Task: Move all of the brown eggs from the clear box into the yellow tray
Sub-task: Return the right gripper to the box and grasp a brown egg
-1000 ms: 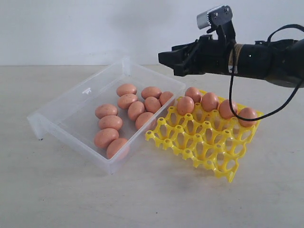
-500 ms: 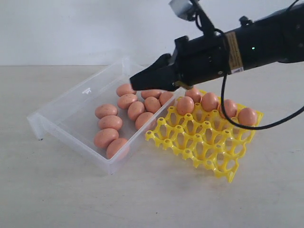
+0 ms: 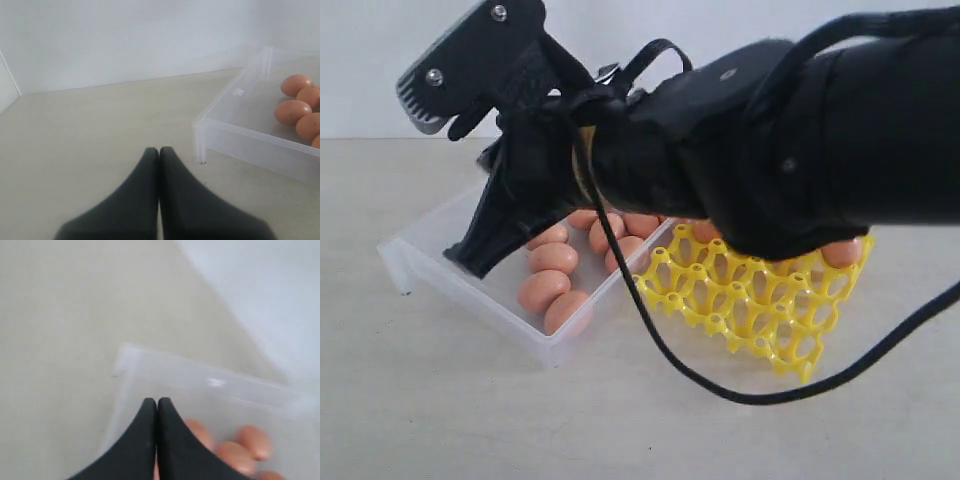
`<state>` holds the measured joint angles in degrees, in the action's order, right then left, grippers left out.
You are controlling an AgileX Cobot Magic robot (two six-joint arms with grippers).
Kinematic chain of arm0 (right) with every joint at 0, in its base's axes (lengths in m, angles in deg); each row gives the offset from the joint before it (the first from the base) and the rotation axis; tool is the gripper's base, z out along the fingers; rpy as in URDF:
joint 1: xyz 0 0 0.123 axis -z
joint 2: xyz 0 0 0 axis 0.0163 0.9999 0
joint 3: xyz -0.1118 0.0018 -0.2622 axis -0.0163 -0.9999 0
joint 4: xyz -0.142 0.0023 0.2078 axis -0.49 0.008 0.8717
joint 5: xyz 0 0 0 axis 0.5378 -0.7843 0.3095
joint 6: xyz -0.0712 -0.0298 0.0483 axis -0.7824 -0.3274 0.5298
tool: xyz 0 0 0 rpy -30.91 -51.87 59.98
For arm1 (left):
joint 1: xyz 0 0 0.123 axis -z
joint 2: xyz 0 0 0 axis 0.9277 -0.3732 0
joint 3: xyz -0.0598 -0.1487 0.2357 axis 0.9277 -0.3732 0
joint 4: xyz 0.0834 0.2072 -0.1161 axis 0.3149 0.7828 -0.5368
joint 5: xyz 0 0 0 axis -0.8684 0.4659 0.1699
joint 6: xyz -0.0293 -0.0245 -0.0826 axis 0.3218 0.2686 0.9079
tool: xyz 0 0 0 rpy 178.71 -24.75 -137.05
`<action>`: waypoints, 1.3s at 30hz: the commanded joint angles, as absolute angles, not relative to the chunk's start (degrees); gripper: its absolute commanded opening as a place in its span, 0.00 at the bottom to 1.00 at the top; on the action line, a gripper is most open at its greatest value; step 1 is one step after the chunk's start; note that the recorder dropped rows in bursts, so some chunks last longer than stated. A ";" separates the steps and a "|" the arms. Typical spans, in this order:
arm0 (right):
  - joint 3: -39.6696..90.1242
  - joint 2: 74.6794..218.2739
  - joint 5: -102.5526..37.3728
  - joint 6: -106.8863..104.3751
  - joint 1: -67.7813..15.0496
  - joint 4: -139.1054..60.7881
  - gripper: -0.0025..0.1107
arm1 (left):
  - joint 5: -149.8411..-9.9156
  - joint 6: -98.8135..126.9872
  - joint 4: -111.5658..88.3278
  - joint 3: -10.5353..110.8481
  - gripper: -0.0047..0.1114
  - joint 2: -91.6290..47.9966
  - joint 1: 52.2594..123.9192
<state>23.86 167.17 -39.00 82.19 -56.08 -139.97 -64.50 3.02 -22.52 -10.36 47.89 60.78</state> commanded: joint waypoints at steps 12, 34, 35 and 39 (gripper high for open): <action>49.43 176.87 -93.84 -5.97 -42.67 -26.55 0.02 | -64.93 3.55 -22.74 -10.54 0.00 48.00 60.82; 59.77 198.84 -70.46 -72.77 -42.24 -18.15 0.56 | -64.93 3.55 -22.74 -10.54 0.00 48.00 60.82; 59.77 199.26 -70.71 -73.34 -42.24 -17.48 0.56 | -64.93 3.55 -22.74 -10.54 0.00 48.00 60.82; 59.77 200.62 -71.79 -79.14 -42.24 -14.88 0.56 | -64.93 3.55 -22.74 -10.54 0.00 48.00 60.82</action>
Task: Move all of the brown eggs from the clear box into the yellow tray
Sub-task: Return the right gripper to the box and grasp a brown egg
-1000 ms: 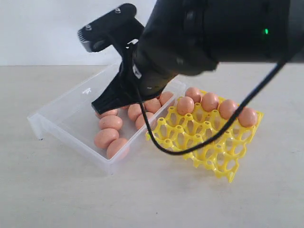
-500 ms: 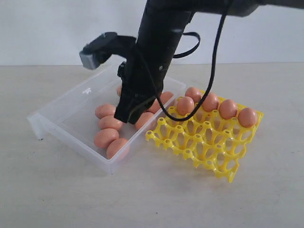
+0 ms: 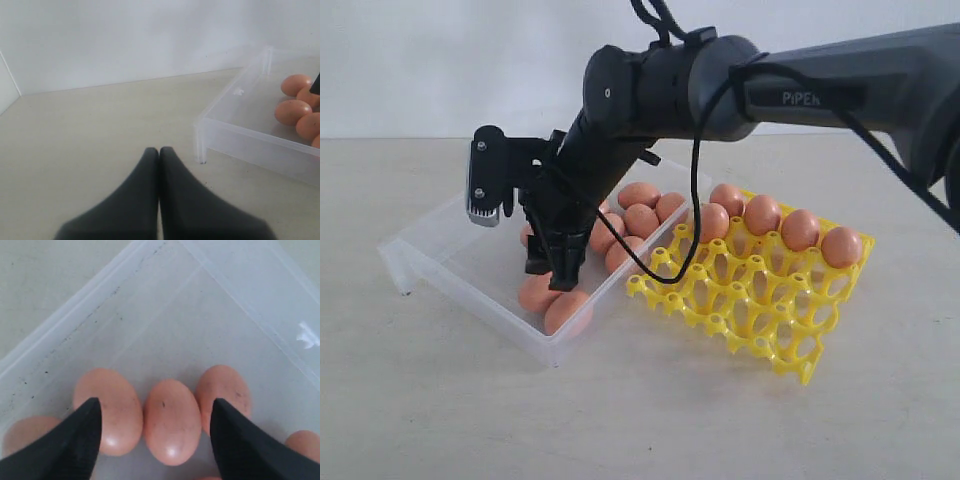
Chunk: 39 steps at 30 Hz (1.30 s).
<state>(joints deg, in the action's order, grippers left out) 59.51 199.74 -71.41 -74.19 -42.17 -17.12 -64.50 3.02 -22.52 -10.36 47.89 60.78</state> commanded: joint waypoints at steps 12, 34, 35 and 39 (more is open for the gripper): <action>59.77 202.17 -74.57 -80.30 -42.24 -13.19 0.56 | -64.93 3.55 -22.74 -10.54 0.00 48.00 60.82; 59.77 207.86 -63.65 -54.95 -42.12 -12.78 0.02 | -64.91 3.55 -22.74 -10.54 0.00 48.00 60.72; 59.77 207.86 -63.54 -54.09 -42.12 -12.44 0.02 | -64.91 3.55 -22.74 -10.54 0.00 48.00 60.72; 59.77 206.89 -63.77 -45.79 -42.12 -11.19 0.02 | -64.91 3.55 -22.74 -10.54 0.00 48.00 60.72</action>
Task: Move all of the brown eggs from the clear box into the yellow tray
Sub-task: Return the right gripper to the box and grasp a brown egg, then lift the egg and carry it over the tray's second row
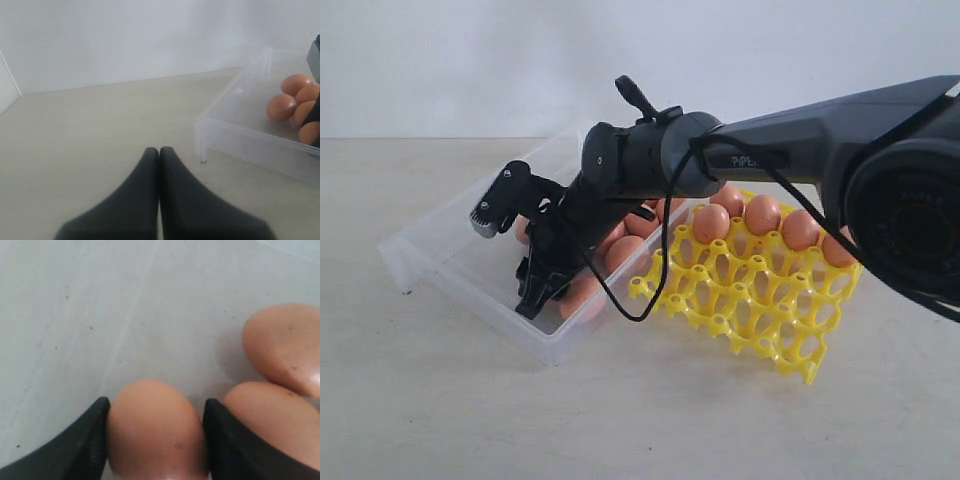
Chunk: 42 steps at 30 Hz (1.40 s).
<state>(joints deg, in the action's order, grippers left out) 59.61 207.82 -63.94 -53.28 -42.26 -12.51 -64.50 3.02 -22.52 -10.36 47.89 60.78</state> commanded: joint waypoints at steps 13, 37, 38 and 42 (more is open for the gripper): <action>58.35 194.39 -59.86 -23.21 -42.12 -11.10 0.02 | -64.91 3.55 -22.74 -10.54 0.00 48.00 60.72; 2.34 149.02 -2.82 -4.94 -42.48 -11.37 0.02 | -64.91 3.55 -22.74 -10.54 0.00 48.00 60.72; 2.34 148.61 -3.80 -4.94 -41.45 -11.37 0.02 | -64.91 3.55 -22.74 -10.54 0.00 48.00 60.72; 2.34 149.46 -10.38 -1.09 -35.19 -13.86 0.02 | -64.91 3.55 -22.74 -10.54 0.00 48.00 60.72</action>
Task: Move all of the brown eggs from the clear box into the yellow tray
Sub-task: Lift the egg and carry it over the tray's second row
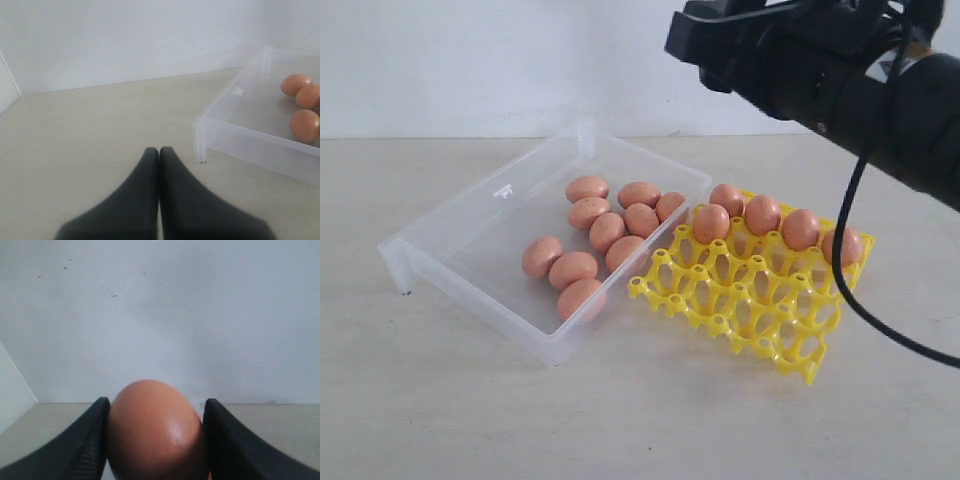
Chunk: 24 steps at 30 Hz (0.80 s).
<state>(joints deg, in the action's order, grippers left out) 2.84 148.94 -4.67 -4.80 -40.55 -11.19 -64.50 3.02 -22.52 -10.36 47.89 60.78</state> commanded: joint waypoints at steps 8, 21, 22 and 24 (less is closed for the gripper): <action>2.34 156.74 -2.83 64.10 -14.03 -84.84 0.02 | -65.02 3.55 -22.74 -10.54 0.00 48.00 60.72; 3.45 163.27 22.58 80.80 -8.30 -109.79 0.02 | -65.02 3.55 -22.74 -10.54 0.00 48.00 60.72; 3.45 163.27 22.35 79.65 -8.30 -108.40 0.02 | -65.02 3.55 -22.74 -10.54 0.00 48.00 60.72; 3.45 163.27 22.35 76.36 -8.30 -106.80 0.02 | -64.90 3.55 -22.74 -10.54 0.00 48.00 60.72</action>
